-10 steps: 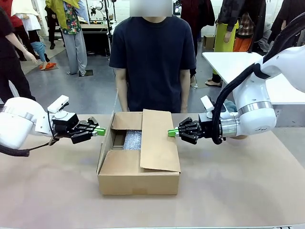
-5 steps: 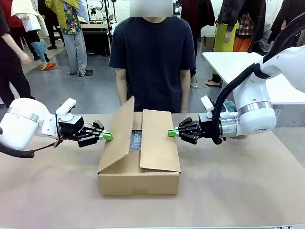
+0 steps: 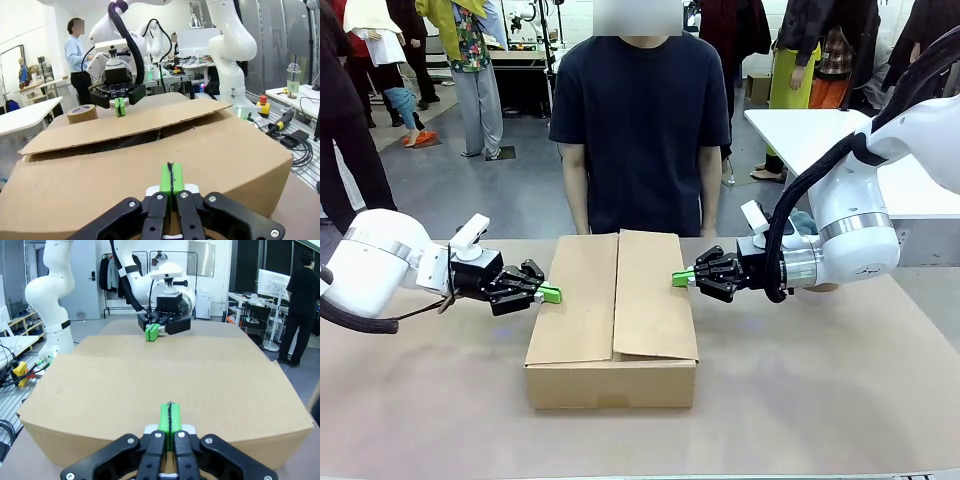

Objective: Wrap the clocks to prevent damage.
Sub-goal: Push the left (or right) flap of the Package Box to close it, then after the human seals the box with tape, release both hands from the side flaps of the Package Box.

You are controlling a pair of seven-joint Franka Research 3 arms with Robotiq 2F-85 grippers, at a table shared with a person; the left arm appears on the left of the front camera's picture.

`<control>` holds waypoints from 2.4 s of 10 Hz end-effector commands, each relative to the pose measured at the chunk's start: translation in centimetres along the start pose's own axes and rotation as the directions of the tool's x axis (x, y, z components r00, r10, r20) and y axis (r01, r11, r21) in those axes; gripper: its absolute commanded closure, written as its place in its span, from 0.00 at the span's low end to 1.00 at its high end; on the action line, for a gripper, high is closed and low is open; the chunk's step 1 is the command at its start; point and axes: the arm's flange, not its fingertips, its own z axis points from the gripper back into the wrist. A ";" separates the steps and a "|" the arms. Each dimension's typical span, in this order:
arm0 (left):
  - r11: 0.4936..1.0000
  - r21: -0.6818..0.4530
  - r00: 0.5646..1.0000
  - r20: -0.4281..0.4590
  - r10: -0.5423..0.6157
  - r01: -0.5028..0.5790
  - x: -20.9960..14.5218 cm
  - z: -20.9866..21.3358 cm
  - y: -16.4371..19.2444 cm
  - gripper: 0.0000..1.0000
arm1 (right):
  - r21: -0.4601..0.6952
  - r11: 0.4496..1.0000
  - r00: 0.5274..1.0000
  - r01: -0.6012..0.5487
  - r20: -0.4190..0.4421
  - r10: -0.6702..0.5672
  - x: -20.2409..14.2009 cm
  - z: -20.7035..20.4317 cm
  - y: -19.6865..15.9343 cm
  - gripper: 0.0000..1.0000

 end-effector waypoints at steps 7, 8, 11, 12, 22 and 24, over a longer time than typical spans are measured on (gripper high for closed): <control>1.000 0.002 1.000 -0.006 -0.003 0.003 0.1 0.0 0.0 1.00 | -0.011 1.000 1.000 0.012 -0.001 -0.012 -0.4 -0.1 0.1 0.99; 1.000 0.002 1.000 -0.006 -0.003 0.003 0.1 0.0 0.0 1.00 | -0.011 1.000 1.000 0.012 -0.001 -0.012 -0.4 -0.1 0.1 0.99; 1.000 0.002 1.000 -0.006 -0.003 0.003 0.1 0.0 0.0 1.00 | -0.011 1.000 1.000 0.012 -0.001 -0.012 -0.4 -0.1 0.1 0.99; 1.000 0.002 1.000 -0.006 -0.003 0.003 0.1 0.0 0.0 1.00 | -0.011 1.000 1.000 0.012 -0.001 -0.012 -0.4 -0.1 0.1 0.99; 1.000 0.002 1.000 -0.006 -0.003 0.003 0.1 0.0 0.0 1.00 | -0.011 1.000 1.000 0.012 -0.001 -0.012 -0.4 -0.1 0.1 0.99; 1.000 0.002 1.000 -0.006 -0.003 0.003 0.1 0.0 0.0 1.00 | -0.011 1.000 1.000 0.012 -0.001 -0.012 -0.4 -0.1 0.1 0.99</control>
